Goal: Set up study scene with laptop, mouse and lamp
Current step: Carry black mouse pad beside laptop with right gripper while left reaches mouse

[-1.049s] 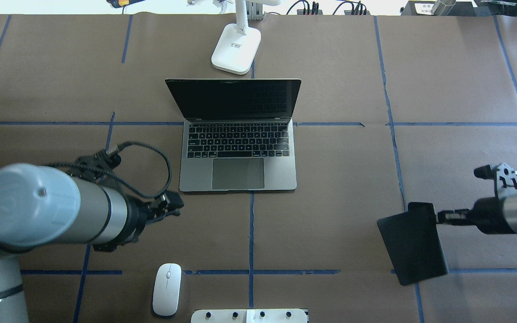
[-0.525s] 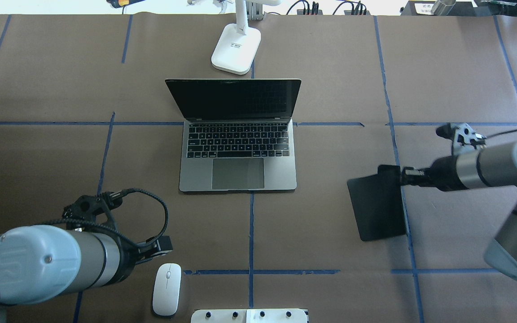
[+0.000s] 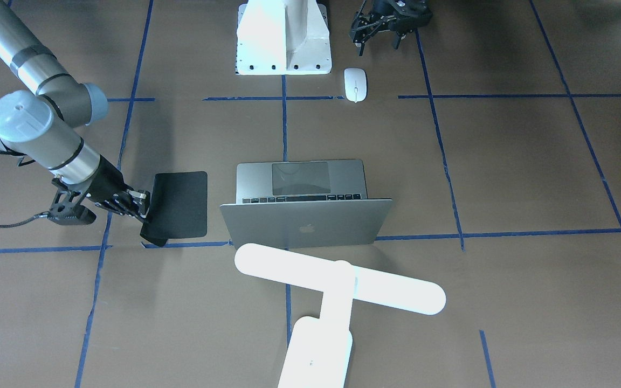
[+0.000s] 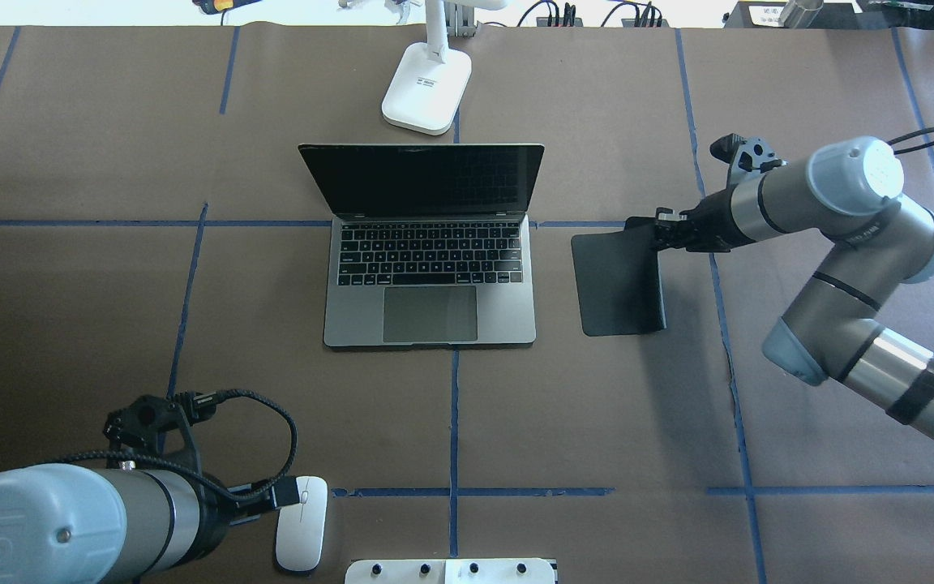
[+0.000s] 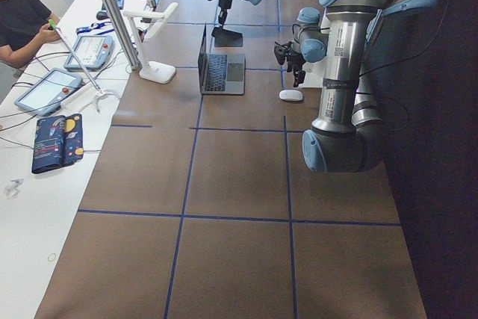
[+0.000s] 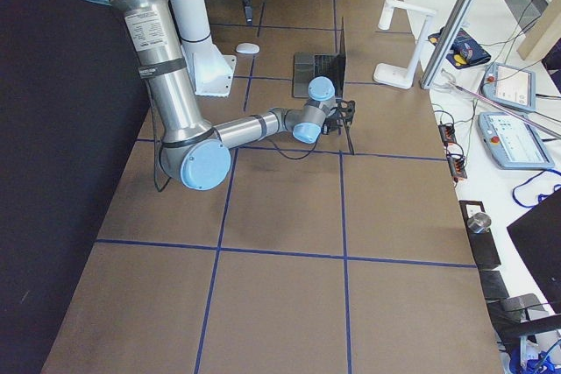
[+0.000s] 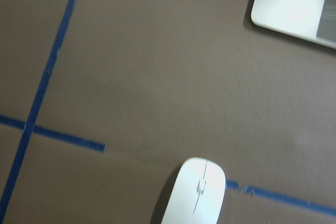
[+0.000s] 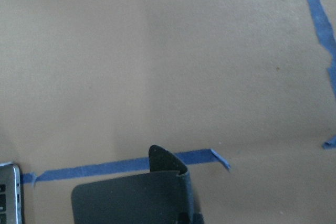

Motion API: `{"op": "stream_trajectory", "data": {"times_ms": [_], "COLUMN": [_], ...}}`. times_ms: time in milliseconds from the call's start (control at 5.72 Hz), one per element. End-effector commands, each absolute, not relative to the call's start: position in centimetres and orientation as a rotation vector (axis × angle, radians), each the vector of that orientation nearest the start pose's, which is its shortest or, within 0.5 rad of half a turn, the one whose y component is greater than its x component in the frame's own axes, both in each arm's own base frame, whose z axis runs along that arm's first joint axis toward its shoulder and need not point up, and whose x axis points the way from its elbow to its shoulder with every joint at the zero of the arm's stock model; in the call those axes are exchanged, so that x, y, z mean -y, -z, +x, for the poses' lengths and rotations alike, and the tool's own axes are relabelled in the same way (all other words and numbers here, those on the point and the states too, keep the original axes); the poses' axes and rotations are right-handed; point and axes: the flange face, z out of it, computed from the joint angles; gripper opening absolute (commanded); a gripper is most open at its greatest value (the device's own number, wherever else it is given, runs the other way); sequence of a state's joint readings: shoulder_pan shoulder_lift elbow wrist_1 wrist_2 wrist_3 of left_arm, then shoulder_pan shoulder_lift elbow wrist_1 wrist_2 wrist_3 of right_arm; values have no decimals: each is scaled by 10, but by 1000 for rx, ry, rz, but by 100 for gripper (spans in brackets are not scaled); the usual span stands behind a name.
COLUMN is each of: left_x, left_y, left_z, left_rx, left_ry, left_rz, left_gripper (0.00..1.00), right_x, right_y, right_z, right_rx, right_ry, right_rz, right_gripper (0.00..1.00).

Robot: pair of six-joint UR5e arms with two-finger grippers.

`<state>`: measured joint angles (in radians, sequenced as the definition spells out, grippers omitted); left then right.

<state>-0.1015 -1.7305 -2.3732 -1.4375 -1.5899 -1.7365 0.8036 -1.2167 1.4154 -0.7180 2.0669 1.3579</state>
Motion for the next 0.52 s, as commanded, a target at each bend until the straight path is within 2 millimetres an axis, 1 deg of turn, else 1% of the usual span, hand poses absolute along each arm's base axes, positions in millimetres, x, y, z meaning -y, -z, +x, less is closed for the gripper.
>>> {"op": "stream_trajectory", "data": {"times_ms": [0,175,350], "left_x": [149,146,146], "left_y": [-262,-259,-275], "left_z": [432,435,450], "left_rx": [-809,-817,-770], "left_ry": [171,119,-47], "left_rz": [-28,-11,57], "left_gripper": [100,100,100], "right_x": [547,546,546], "right_y": [-434,-433,-433], "right_z": [-406,-406,-407], "right_rx": [1118,1121,1121], "right_ry": [-271,-269,-269], "right_rz": [107,107,108], "right_gripper": [0,2,75]}}
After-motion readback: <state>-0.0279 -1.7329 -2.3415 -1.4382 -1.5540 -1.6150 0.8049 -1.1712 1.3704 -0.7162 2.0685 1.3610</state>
